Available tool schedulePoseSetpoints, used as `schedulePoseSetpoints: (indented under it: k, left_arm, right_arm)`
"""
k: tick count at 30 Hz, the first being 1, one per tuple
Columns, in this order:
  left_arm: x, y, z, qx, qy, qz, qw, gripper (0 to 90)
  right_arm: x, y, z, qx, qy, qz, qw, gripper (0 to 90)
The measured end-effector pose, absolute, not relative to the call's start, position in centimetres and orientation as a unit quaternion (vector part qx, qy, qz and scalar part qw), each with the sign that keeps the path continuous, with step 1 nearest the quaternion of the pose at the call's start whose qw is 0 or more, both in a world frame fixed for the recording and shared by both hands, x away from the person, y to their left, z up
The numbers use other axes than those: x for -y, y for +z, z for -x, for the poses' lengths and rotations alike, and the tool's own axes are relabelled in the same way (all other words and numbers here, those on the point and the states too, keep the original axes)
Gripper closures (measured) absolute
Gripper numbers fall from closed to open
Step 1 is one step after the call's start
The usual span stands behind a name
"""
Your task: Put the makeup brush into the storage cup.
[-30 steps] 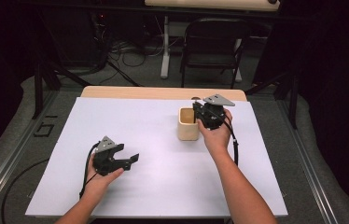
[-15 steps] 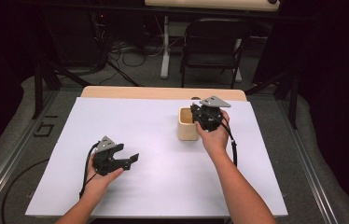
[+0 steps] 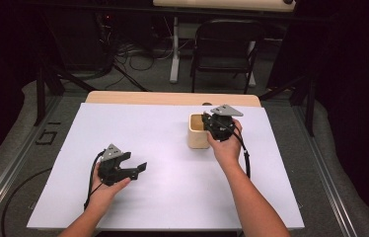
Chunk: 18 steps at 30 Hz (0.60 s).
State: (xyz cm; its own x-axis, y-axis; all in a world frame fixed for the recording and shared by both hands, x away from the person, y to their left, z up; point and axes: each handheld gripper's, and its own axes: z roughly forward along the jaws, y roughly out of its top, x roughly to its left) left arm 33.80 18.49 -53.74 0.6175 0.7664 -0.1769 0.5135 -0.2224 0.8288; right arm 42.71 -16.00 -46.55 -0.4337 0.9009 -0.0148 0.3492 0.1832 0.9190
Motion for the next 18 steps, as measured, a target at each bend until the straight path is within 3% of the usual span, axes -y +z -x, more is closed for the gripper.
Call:
schedulePoseSetpoints:
  k: [18]
  left_arm:
    - [-18.49, -53.75, -33.79, -0.416, 0.137, -0.769, 0.465, 21.0]
  right_arm:
    - [15.99, -47.01, -42.77, -0.714, 0.455, -0.442, 0.296, 83.9]
